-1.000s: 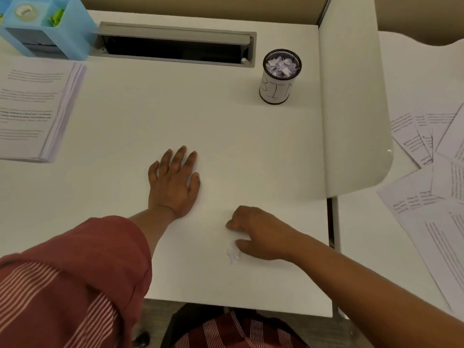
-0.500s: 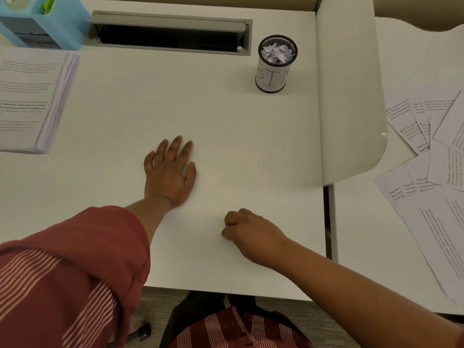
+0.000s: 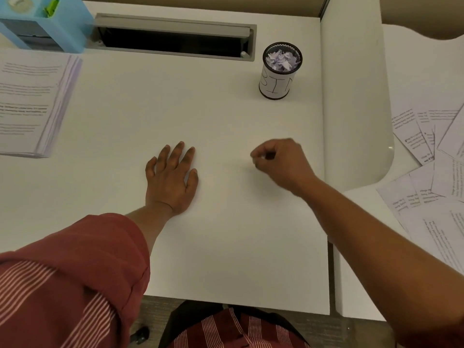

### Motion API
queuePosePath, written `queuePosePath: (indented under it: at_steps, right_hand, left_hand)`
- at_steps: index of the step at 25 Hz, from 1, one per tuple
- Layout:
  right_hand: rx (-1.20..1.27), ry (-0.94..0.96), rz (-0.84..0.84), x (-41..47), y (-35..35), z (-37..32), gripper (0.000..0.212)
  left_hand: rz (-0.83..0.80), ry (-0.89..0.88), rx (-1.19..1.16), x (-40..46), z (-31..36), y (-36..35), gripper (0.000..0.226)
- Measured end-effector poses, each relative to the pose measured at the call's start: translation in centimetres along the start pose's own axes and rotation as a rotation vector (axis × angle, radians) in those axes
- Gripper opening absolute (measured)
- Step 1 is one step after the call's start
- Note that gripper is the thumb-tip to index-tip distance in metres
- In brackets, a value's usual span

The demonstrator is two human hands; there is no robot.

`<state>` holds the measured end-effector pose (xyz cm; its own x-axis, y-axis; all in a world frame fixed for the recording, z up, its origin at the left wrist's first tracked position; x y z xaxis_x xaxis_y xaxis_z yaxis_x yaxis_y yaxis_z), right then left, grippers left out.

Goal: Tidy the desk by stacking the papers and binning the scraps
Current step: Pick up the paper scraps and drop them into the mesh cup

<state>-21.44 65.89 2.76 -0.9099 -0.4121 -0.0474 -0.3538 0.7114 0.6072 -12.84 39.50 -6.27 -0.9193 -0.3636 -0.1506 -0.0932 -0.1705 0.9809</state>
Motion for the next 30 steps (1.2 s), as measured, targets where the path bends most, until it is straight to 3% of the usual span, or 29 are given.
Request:
queuePosePath:
  at_steps: [4, 10, 14, 19, 27, 30]
  right_hand:
    - [0.075, 0.043, 0.232, 6.2, 3.8, -2.0, 0.011]
    - [-0.116, 0.05, 0.405, 14.8, 8.4, -3.0, 0.021]
    - [-0.205, 0.022, 0.4, 17.7, 9.8, -1.1, 0.027]
    - [-0.114, -0.084, 0.392, 18.7, 10.2, 0.3, 0.036]
    - [-0.241, -0.021, 0.474, 17.7, 10.8, -0.5, 0.042]
    - [-0.275, -0.008, 0.417, 17.0, 10.3, -0.6, 0.042]
  left_hand:
    - [0.012, -0.006, -0.014, 0.1, -0.2, -0.1, 0.061]
    - [0.033, -0.008, -0.016, 0.0, -0.2, -0.3, 0.06]
    - [0.042, -0.011, -0.029, 0.2, -0.2, -0.3, 0.059]
    - [0.018, -0.002, -0.026, 0.1, -0.2, -0.2, 0.06]
    - [0.011, -0.004, -0.021, 0.1, -0.1, 0.0, 0.06]
    - [0.011, -0.01, -0.021, 0.1, -0.1, -0.1, 0.06]
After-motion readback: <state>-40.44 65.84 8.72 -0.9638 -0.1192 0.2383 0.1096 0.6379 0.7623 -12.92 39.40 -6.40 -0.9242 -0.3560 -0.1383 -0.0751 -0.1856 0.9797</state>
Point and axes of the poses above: each hand's wrist, its own x-axis towards the middle knuckle, its own y-axis out of the back of the hand, z = x × y, the point moved 3 cm from there along x, towards the middle knuckle, and after that the axes turned 13 degrees about y, right-handed, at the moved point
